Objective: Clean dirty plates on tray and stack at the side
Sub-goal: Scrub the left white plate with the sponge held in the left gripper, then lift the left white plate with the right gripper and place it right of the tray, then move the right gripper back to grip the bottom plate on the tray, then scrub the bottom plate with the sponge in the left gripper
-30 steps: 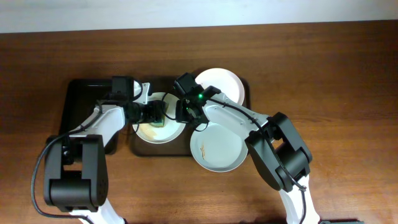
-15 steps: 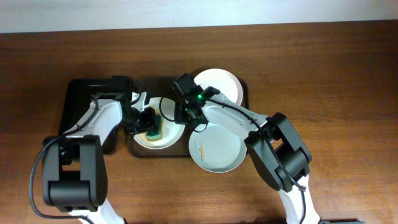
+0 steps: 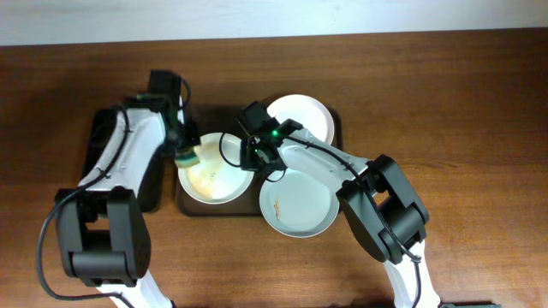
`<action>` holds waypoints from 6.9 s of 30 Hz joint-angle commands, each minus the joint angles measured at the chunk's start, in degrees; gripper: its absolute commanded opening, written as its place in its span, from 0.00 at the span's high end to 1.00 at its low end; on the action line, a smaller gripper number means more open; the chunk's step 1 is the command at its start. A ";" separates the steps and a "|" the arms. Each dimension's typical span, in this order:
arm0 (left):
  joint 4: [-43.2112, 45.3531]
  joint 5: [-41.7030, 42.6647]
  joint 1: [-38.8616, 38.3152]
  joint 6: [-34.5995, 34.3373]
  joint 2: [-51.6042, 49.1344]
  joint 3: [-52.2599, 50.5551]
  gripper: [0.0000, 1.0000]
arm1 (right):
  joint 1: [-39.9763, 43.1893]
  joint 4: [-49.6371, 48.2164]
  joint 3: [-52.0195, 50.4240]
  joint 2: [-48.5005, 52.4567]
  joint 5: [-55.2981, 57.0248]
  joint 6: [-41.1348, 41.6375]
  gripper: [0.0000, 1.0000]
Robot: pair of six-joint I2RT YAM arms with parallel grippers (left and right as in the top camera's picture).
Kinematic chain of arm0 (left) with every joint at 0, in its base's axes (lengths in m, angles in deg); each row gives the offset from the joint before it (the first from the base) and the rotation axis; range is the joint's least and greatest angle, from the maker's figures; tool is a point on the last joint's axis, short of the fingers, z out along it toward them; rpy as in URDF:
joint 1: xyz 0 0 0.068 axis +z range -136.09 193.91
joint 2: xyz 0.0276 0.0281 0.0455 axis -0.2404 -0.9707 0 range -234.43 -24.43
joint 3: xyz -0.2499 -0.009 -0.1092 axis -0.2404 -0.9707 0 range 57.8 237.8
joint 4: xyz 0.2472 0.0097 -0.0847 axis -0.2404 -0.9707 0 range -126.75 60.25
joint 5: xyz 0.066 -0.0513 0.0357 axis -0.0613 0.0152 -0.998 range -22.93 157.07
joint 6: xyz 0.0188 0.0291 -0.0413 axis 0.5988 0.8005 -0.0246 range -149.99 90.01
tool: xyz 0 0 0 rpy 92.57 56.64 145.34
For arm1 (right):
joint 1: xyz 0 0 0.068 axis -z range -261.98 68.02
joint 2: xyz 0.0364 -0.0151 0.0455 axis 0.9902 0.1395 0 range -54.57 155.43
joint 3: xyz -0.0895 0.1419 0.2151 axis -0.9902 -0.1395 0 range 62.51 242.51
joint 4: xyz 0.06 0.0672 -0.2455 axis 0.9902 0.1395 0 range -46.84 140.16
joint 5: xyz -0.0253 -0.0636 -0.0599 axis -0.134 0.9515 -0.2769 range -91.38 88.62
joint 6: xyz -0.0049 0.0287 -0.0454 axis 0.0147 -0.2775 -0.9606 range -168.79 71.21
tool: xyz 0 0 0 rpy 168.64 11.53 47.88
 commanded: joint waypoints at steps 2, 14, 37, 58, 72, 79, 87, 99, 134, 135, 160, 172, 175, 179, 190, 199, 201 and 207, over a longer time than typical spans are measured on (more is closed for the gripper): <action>-7.06 -1.38 0.46 2.47 0.24 9.81 0.99 | 0.15 0.13 0.17 1.36 0.94 0.37 0.86; -6.01 -1.40 2.27 2.43 0.22 10.58 0.99 | -1.73 -0.94 0.11 1.92 -0.31 0.39 0.94; -0.17 1.01 13.03 2.36 0.22 10.58 0.99 | -8.48 31.36 24.65 -4.59 61.33 -10.45 0.96; 1.53 1.92 13.03 1.92 0.17 10.47 0.99 | -19.02 35.87 24.65 -4.66 77.20 -5.57 0.96; 1.25 2.08 12.96 1.95 0.15 10.47 0.99 | 9.40 37.48 24.65 -17.62 13.07 -8.94 0.96; 1.25 2.08 12.74 1.95 0.15 10.45 0.99 | 33.00 45.24 23.93 -18.14 10.62 -11.28 0.96; 1.33 2.08 12.70 1.95 0.15 10.40 0.99 | 48.96 46.34 12.44 -17.81 13.20 -12.76 0.96; 1.46 2.08 12.70 1.95 0.15 10.40 0.99 | 49.03 27.06 -9.88 -17.94 15.26 -13.75 0.54; 2.99 2.95 8.33 1.95 0.15 10.36 0.99 | 17.40 18.18 -26.21 -23.69 -13.03 -15.54 0.96; 2.99 2.95 8.33 1.95 0.15 10.36 0.99 | 15.80 17.66 -23.54 -24.04 -12.70 -15.52 0.96; -1.53 3.63 7.78 1.97 0.15 10.36 0.99 | -0.59 1.27 -15.58 -16.74 5.27 3.61 0.76; -2.86 4.04 1.60 9.55 0.15 5.20 0.99 | 1.57 -5.38 -15.58 -11.13 2.93 5.60 0.70; -3.02 5.99 1.53 12.48 0.15 4.50 0.99 | 1.60 -5.40 -15.58 -10.29 2.32 5.86 0.94; -1.66 7.34 1.53 12.50 0.15 0.04 0.99 | 2.43 -5.46 -15.58 -9.11 -0.79 7.06 0.96; 24.33 11.32 -5.22 23.06 0.07 -16.87 0.99 | 2.47 -5.44 -15.58 -9.11 -1.66 6.58 0.96; 16.37 25.73 -5.25 23.06 -1.66 -19.45 0.99 | 2.47 -5.49 -15.58 -9.11 -1.66 6.58 0.96; 13.73 28.22 -5.27 23.08 -1.66 -17.62 0.99 | 2.47 -5.49 -15.58 -9.11 -1.66 6.60 0.96; 21.70 7.41 -5.16 16.68 -1.66 -17.05 0.99 | 2.47 -5.42 -15.58 -9.11 -1.66 6.58 0.96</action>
